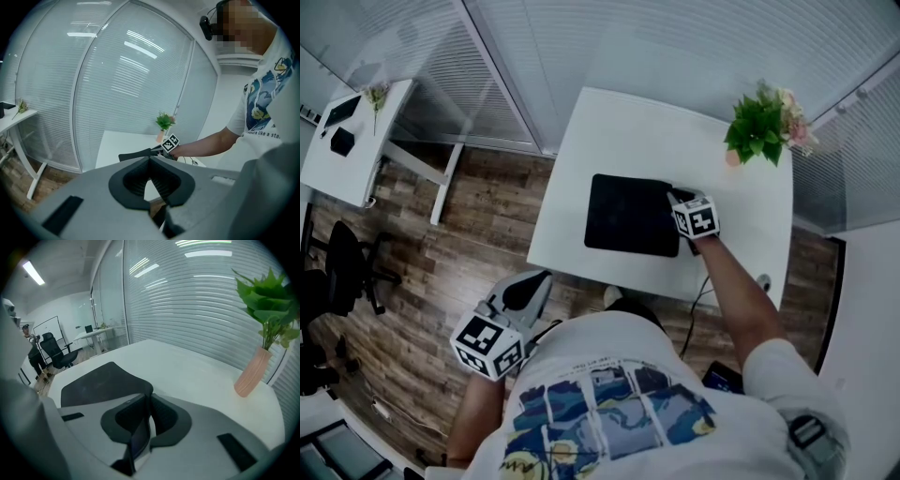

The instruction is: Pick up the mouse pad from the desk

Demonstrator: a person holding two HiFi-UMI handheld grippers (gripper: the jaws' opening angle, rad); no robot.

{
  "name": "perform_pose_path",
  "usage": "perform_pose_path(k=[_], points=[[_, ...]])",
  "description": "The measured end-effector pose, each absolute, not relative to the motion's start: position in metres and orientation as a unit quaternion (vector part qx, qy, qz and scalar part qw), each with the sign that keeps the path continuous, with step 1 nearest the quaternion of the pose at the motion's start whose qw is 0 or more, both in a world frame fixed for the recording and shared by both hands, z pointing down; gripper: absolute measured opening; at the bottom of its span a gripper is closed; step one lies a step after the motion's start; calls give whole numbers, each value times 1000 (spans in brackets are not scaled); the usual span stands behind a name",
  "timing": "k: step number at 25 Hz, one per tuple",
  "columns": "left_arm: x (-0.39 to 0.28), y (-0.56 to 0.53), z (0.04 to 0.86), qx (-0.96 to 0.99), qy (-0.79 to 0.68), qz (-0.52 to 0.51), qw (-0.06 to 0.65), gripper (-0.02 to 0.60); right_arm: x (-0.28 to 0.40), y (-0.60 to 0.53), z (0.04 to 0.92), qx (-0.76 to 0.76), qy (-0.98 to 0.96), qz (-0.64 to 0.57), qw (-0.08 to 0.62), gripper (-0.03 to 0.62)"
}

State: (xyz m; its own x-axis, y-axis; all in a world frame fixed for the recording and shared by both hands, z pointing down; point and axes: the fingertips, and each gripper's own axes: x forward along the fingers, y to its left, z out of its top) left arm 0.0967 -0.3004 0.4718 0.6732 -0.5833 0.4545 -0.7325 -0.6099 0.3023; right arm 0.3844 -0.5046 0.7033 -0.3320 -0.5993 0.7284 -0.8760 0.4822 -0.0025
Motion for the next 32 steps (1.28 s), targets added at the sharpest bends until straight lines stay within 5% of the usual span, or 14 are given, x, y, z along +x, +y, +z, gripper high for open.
perform_pose_path(k=[32], points=[[-44,-187,452,912,-334,103,216,2,300,-412,525,535,-777,116,310,26]])
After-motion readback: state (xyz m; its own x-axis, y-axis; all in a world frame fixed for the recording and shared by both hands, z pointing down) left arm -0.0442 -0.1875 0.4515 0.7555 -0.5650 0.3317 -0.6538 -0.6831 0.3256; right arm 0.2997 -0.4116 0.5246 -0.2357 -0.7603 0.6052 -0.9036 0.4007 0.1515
